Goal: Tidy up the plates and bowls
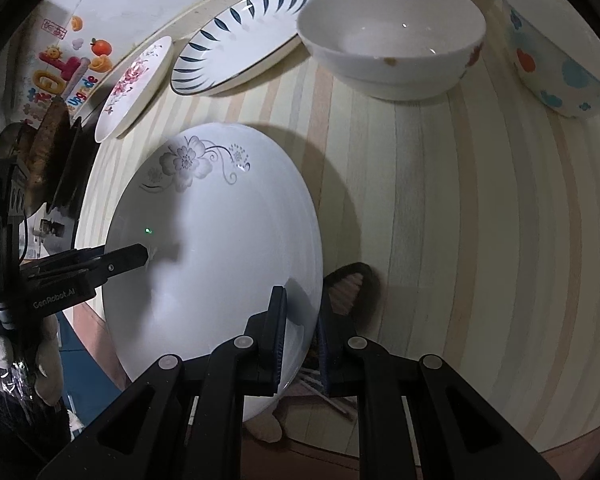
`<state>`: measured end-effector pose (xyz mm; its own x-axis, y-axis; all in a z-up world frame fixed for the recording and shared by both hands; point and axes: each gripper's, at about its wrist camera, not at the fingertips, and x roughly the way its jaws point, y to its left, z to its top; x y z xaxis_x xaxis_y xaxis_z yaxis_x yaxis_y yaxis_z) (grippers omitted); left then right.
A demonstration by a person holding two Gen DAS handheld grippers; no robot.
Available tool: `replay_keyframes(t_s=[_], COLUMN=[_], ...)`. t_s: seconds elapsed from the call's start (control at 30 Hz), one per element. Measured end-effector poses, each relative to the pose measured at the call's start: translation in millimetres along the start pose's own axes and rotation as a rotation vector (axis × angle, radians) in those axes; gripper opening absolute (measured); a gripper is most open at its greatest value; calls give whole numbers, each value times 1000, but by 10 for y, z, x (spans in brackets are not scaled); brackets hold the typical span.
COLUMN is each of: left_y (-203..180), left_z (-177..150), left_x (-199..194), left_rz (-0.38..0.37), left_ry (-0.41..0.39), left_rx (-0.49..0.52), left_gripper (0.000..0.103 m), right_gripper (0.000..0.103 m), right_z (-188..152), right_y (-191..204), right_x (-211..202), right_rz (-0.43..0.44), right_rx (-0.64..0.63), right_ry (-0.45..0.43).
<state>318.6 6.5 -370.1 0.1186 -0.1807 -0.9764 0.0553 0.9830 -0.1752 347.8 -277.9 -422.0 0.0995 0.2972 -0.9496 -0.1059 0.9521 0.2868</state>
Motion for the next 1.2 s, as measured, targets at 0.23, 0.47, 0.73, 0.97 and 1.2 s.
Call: replay_keyframes(t_s=[0.23,0.47,0.73,0.97,1.2], left_y=[-86,-194,-242,84,993], left_z=[14,46,137,348,928], left_x=[67,117,52,-573,-800], left_rz=[30,34,81,35,35], left_ry=[7,13,6,-102,-228], left_rx=[41,27,60,-98,-361], left_gripper=[37,38,38,40,41], right_gripper=[16,16,17,31,48], right_z=[-23,-23,8,221,1521], right_y=[34,13,-64,216,1335], right_x=[0,-3,-42,-720,-554], right_rz=[-19,-12,3,-63,99], right_rx=[27,65,128,53,-118], right_ry=[-7,-11,27,-92,-215])
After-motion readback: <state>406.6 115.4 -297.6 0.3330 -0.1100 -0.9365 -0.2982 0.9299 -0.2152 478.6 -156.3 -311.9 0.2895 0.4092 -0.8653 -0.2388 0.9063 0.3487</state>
